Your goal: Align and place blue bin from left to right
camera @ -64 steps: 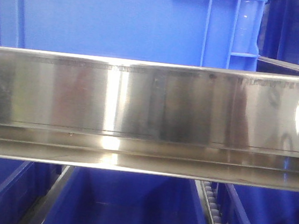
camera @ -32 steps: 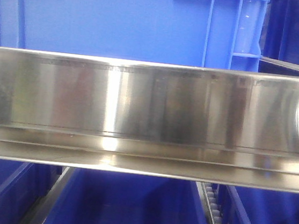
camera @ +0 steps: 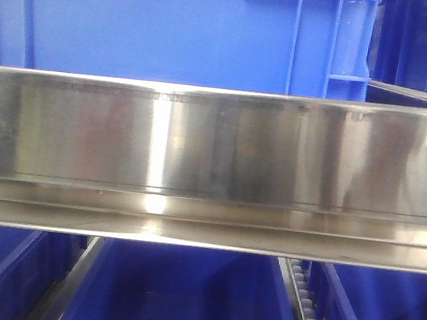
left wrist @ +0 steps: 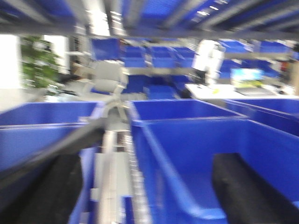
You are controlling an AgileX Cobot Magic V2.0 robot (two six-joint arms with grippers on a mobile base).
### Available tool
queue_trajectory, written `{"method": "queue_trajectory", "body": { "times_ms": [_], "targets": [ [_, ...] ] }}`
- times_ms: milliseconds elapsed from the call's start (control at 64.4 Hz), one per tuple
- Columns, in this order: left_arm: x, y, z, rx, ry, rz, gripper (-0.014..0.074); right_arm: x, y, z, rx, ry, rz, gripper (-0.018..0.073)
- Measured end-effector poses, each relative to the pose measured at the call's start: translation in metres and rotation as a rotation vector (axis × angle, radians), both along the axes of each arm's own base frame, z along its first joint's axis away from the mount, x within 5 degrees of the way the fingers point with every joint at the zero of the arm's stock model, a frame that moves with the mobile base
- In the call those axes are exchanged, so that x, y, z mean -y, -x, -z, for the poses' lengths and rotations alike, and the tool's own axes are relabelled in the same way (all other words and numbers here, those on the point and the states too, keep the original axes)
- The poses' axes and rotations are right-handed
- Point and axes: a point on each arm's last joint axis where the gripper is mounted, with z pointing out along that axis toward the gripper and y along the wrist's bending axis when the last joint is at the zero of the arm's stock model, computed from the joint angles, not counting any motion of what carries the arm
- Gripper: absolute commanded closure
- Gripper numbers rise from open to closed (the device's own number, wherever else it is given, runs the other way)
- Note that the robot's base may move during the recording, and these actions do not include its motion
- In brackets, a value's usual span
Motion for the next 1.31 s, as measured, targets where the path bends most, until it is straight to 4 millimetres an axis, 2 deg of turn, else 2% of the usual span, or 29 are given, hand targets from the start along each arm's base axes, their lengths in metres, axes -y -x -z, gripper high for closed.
{"method": "queue_trajectory", "body": {
  "times_ms": [109,264,435,544,730,761,932,1103,1305],
  "targets": [
    [0.01,-0.018,-0.01,-0.031,-0.001,0.064,-0.0006,-0.004,-0.008,-0.012,-0.064,0.052,-0.036,-0.0009],
    [0.022,-0.04,-0.032,-0.11,-0.002,0.106,-0.0004,-0.016,-0.018,-0.042,-0.088,0.149,-0.144,-0.0009],
    [0.03,-0.065,-0.056,-0.209,-0.003,0.113,-0.0003,-0.039,-0.042,-0.07,-0.145,0.251,-0.295,-0.0009],
    [0.035,-0.079,-0.064,-0.237,0.019,0.129,-0.0003,-0.059,-0.059,-0.077,-0.205,0.353,-0.385,-0.0009],
    [0.042,-0.095,-0.06,-0.29,0.051,0.152,-0.0003,-0.096,-0.094,-0.076,-0.329,0.541,-0.426,-0.0009],
    [0.043,-0.097,-0.058,-0.304,0.052,0.154,-0.0003,-0.1,-0.097,-0.076,-0.349,0.542,-0.423,-0.0009],
    [0.047,-0.112,-0.05,-0.373,0.063,0.158,-0.0001,-0.128,-0.141,-0.068,-0.538,0.532,-0.285,-0.0009],
    [0.037,-0.136,-0.05,-0.492,0.076,0.099,0.0033,-0.155,-0.181,-0.053,-0.746,0.544,-0.206,-0.0009],
    [0.024,-0.169,-0.053,-0.684,0.061,0.034,0.0039,-0.179,-0.219,-0.053,-0.845,0.508,-0.193,-0.0009]
  ]
}}
